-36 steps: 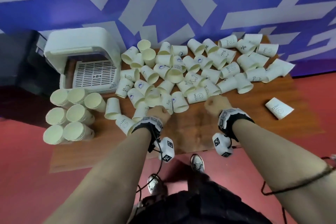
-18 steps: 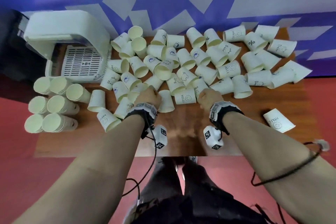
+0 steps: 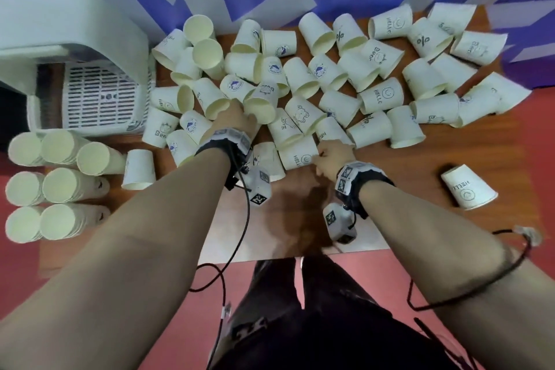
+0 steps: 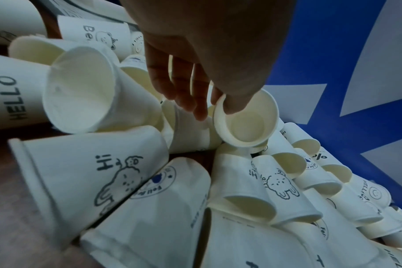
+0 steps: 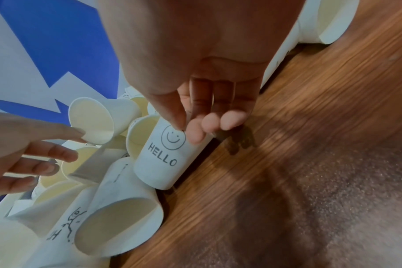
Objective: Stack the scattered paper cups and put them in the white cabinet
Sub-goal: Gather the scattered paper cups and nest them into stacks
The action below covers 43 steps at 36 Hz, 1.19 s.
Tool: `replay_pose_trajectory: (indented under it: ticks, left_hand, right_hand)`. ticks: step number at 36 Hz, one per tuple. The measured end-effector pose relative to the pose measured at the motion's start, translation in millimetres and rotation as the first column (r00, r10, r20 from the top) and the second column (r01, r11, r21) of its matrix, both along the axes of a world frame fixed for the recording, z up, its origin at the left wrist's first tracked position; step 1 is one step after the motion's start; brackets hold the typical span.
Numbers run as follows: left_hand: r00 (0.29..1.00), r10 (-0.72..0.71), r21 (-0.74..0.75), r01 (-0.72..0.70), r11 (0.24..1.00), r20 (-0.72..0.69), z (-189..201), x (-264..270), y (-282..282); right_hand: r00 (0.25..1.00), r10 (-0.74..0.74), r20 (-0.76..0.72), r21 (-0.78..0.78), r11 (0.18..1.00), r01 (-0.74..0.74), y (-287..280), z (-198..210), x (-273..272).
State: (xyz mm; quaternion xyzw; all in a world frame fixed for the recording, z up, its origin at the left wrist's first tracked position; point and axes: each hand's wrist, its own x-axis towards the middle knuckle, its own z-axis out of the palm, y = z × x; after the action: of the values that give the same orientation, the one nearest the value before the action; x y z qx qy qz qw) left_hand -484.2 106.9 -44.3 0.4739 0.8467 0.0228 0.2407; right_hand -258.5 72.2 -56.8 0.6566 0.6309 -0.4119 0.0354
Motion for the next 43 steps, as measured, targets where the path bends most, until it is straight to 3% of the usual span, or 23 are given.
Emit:
replay_pose_trajectory:
  ticks: [8,13,18,21,30,38,43]
  left_hand:
    - [0.999,-0.03,-0.097,0.029,0.995,-0.016,17,13,5]
    - [0.998,-0.038,-0.056,0.04,0.998,0.043,23,2,-2]
    - [0.999,0.003,-0.019,-0.002,1.0,0.032,47,-5,-12]
    - [0.999,0.033,0.01,-0.033,0.999,0.002,61,-12,-25]
    - [0.982,0.186,0.01,-0.185,0.983,-0.036,67,-50,-88]
    - [0.947,0.316,-0.018,-0.317,0.948,-0.05,74,-118,-155]
    - [0.898,0.44,0.085,-0.437,0.895,-0.019,76,-161,-181]
  right_hand:
    - [0.98,-0.14,-0.144,-0.11,0.986,0.125,0,11,5]
    - [0.949,-0.244,-0.201,-0.167,0.963,0.212,-1,33,2]
    - [0.976,-0.166,-0.141,-0.081,0.985,0.156,3,57,1]
    - [0.971,-0.157,-0.18,-0.037,0.988,0.153,6,66,2]
    - [0.98,0.055,-0.19,0.172,0.985,-0.022,12,78,-43]
    - [0.944,-0.056,-0.326,0.157,0.981,0.113,-16,83,-122]
    - [0.953,0.001,-0.303,0.138,0.99,0.043,-25,78,-159]
